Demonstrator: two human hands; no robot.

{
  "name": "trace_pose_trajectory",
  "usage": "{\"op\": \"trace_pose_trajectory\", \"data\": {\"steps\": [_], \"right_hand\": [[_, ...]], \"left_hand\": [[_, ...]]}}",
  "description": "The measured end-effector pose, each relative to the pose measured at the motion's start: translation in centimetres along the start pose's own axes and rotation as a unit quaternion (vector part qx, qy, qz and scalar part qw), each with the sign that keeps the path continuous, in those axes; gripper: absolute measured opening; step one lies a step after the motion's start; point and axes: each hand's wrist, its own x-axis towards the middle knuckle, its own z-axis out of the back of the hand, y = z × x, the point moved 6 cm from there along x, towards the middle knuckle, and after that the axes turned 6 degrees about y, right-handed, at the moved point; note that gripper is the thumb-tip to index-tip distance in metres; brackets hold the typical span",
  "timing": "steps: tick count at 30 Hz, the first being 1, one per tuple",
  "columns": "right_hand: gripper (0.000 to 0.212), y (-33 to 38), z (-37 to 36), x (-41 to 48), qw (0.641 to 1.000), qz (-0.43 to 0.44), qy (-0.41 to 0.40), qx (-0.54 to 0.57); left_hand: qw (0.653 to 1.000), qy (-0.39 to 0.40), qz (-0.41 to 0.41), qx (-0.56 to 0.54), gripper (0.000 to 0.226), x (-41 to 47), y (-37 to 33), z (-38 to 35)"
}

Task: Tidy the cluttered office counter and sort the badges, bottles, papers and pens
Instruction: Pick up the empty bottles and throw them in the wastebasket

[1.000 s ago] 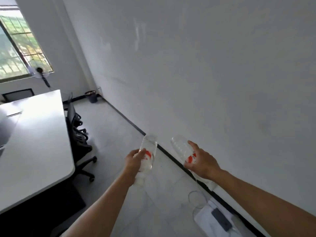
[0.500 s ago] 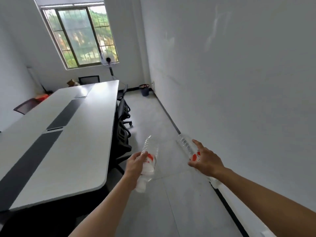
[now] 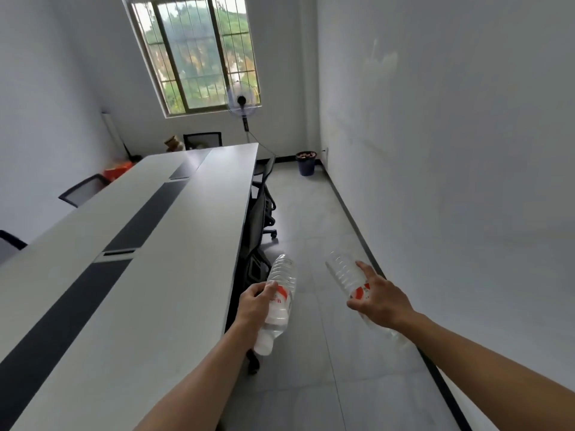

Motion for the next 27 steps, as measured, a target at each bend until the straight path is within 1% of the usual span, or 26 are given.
{"op": "trace_pose_trajectory", "data": {"steps": [4,8,10,12,14,16,18,20,21,22,23,27], "right_hand": [[0.092,-0.8,3.5,9.7,1.000,-0.019,-0.023,0.008],[0.093,-3.6,5.2,18.4,0.999,-0.037,-0.028,0.007],[0.093,-6.0,5.8,24.7,0.999,-0.045,-0.030,0.003],[0.093,-7.2,6.7,28.8,0.999,-0.043,-0.026,-0.006],[0.094,-8.7,7.5,34.6,0.999,-0.035,-0.021,-0.007],[0.095,-9.9,9.5,41.1,0.999,-0.030,-0.016,-0.002],[0.095,-10.0,11.8,46.6,1.000,-0.017,-0.015,-0.007],[0.095,-10.3,14.4,52.6,1.000,-0.008,-0.027,-0.011],[0.094,-10.0,15.2,54.2,0.999,-0.005,-0.026,-0.017],[0.094,-10.1,15.9,58.0,1.000,0.001,-0.022,-0.021],[0.094,-10.1,15.9,59.7,1.000,0.005,-0.015,-0.024],[0.092,-10.3,16.0,71.0,0.999,0.021,0.003,-0.026]], "left_hand": [[1.000,0.017,-0.009,0.019,0.019,10.7,-4.7,-2.4],[0.999,0.035,0.005,0.032,0.028,20.1,-6.6,-5.6],[0.999,0.041,0.005,0.026,0.025,26.7,-7.1,-7.9],[0.999,0.040,0.005,0.026,0.018,30.3,-8.0,-9.3],[0.999,0.033,0.004,0.019,0.015,35.2,-9.0,-11.0],[1.000,0.022,0.011,0.019,0.020,40.8,-10.6,-12.7],[1.000,0.018,0.010,0.022,0.025,45.2,-12.6,-13.9],[1.000,0.012,0.001,0.018,0.022,50.1,-14.5,-15.0],[1.000,0.008,0.001,0.024,0.021,51.2,-15.0,-15.2],[1.000,-0.002,0.003,0.024,0.022,54.4,-15.7,-15.5],[1.000,-0.009,0.007,0.027,0.024,55.9,-15.8,-15.5],[0.999,-0.039,0.016,0.023,0.031,66.7,-16.9,-15.3]]}}
